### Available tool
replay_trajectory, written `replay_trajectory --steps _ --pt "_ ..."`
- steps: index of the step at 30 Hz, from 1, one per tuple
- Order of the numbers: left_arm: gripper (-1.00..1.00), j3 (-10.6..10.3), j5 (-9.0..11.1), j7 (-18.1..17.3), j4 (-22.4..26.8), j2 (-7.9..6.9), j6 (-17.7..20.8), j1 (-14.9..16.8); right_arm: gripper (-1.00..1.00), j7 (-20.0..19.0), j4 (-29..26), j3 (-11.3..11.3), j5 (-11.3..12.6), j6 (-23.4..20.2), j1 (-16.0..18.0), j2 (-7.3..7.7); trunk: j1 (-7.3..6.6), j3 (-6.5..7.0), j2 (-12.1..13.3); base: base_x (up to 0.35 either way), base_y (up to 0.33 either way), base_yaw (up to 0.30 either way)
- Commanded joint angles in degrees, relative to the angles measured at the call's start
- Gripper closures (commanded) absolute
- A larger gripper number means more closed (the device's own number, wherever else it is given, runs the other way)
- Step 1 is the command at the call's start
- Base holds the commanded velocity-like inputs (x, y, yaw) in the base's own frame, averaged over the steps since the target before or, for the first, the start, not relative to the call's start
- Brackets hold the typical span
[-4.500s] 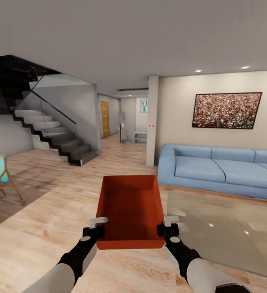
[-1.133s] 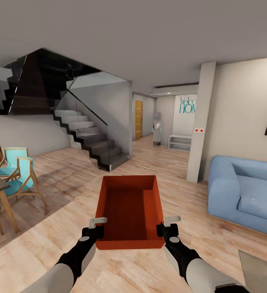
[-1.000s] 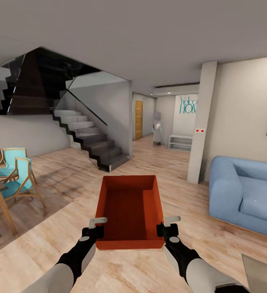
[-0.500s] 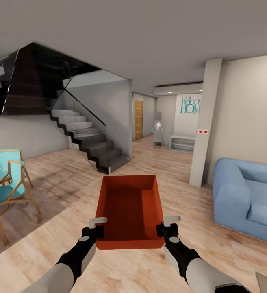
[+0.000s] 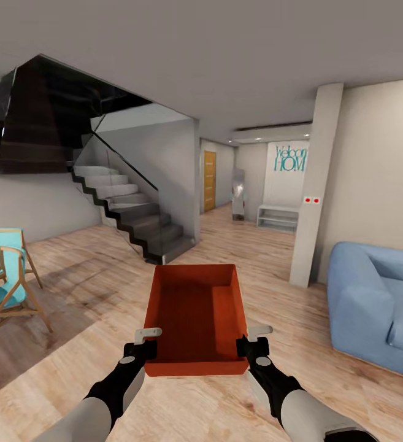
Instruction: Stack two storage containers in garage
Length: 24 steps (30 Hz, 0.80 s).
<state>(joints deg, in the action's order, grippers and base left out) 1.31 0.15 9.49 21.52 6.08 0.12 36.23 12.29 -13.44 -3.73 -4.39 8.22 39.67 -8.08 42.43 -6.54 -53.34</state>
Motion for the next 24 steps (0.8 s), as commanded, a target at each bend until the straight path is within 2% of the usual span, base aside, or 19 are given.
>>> replay_trajectory --steps 1,15,24 --pt "1.0 0.29 -0.66 0.36 0.28 -0.02 0.05 0.07 1.0 0.56 0.25 0.3 0.17 0.08 0.05 0.26 0.04 -0.08 -0.06 0.322 0.0 0.0" --pt "1.0 0.28 -0.67 0.36 0.27 0.0 0.05 0.07 1.0 0.63 0.25 0.3 0.17 0.06 0.05 0.26 0.04 -0.08 -0.06 0.322 0.0 -0.008" --pt "1.0 0.27 -0.65 0.36 0.28 0.0 0.05 0.07 1.0 0.49 0.25 0.3 0.17 0.04 0.05 0.22 0.04 -0.08 -0.06 0.322 0.0 -0.215"
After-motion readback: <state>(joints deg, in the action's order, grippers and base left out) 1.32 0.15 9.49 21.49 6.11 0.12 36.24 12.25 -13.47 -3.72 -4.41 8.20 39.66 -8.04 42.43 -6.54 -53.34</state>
